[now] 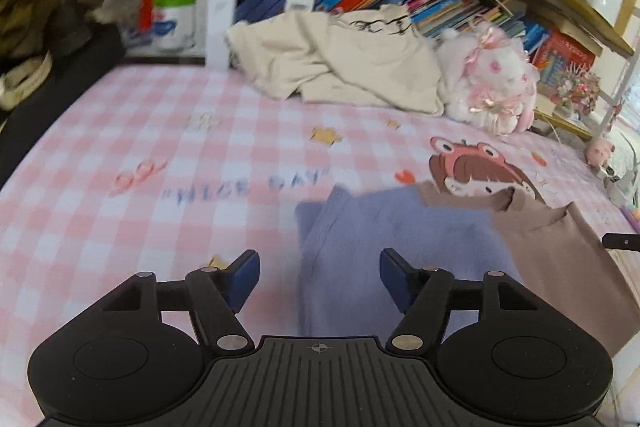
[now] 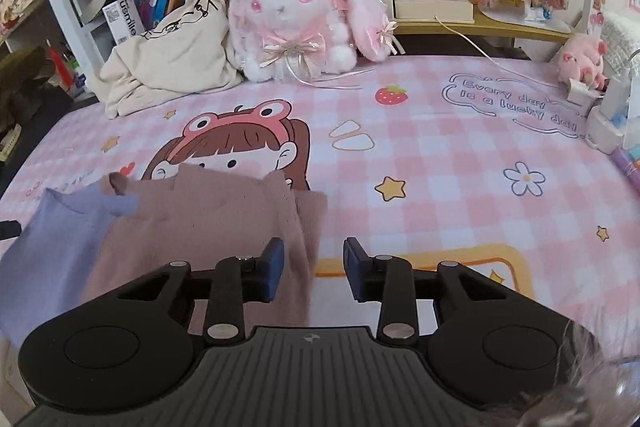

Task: Fold clothes
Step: 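Withdraw both open grippers and move them over the folded sweater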

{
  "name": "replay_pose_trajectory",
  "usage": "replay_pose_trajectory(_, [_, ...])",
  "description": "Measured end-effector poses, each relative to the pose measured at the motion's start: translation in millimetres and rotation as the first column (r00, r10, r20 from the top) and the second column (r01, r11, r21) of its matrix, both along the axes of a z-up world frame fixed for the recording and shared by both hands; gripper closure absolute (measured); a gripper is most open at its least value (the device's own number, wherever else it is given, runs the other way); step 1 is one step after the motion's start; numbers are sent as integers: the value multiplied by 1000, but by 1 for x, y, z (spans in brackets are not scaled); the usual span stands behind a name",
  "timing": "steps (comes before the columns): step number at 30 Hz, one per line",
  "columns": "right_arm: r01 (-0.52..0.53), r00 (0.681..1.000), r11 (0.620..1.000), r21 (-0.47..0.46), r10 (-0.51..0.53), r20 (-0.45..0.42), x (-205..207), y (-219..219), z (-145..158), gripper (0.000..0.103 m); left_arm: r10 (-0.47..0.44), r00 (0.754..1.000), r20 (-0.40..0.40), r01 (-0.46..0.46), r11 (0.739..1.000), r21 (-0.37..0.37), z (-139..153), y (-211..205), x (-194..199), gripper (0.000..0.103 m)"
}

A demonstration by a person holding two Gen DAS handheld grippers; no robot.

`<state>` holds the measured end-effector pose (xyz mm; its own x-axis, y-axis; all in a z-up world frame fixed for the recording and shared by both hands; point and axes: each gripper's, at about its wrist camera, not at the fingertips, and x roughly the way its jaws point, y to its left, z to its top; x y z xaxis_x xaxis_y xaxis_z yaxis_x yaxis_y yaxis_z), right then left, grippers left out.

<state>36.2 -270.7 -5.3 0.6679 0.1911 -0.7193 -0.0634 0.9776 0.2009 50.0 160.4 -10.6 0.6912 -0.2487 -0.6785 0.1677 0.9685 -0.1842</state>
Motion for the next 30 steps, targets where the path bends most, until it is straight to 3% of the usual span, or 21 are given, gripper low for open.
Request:
replay_pose_trajectory(4, [4, 1000, 1000, 24, -4, -18, 5, 4, -6, 80, 6, 1000, 0, -6, 1000, 9, -8, -13, 21, 37])
replay_pose_trajectory(6, [12, 1000, 1000, 25, -11, -28, 6, 4, -9, 93, 9, 1000, -17, -9, 1000, 9, -13, -16, 28, 43])
replay_pose_trajectory(7, [16, 999, 1000, 26, -15, -34, 6, 4, -10, 95, 8, 1000, -25, -8, 1000, 6, -16, -16, 30, 81])
replay_pose_trajectory(8, [20, 999, 999, 27, -19, -39, 6, 4, -12, 95, 15, 1000, -11, -15, 1000, -13, -13, -14, 28, 100])
replay_pose_trajectory(12, [36, 998, 999, 29, -34, -59, 7, 5, -18, 96, 65, 997, 51, -60, 994, -95, 0, -3, 18, 100])
replay_pose_trajectory(15, [43, 997, 999, 27, -42, -64, 7, 6, -21, 96, 69, 997, -40, -72, 995, -72, -19, 0, 30, 99])
replay_pose_trajectory(18, [40, 997, 999, 15, -39, -65, 8, 8, -20, 96, 50, 998, -40, -51, 998, -23, -25, -4, 33, 98])
replay_pose_trajectory(21, [40, 997, 999, 17, -39, -65, 8, 7, -20, 96, 79, 995, -63, -81, 996, -33, -25, 2, 36, 84])
replay_pose_trajectory(23, [39, 997, 999, 14, -38, -66, 8, 9, -18, 95, 100, 993, -64, -102, 994, -38, -21, 6, 33, 69])
replay_pose_trajectory(27, [25, 999, 1000, -5, -25, -47, 7, 10, -16, 91, 96, 995, -11, -96, 995, -9, -4, 0, 16, 69])
replay_pose_trajectory(30, [13, 1000, 999, -30, -13, -19, 2, 14, -10, 78, 67, 998, 22, -68, 996, 61, 10, -14, 0, 62])
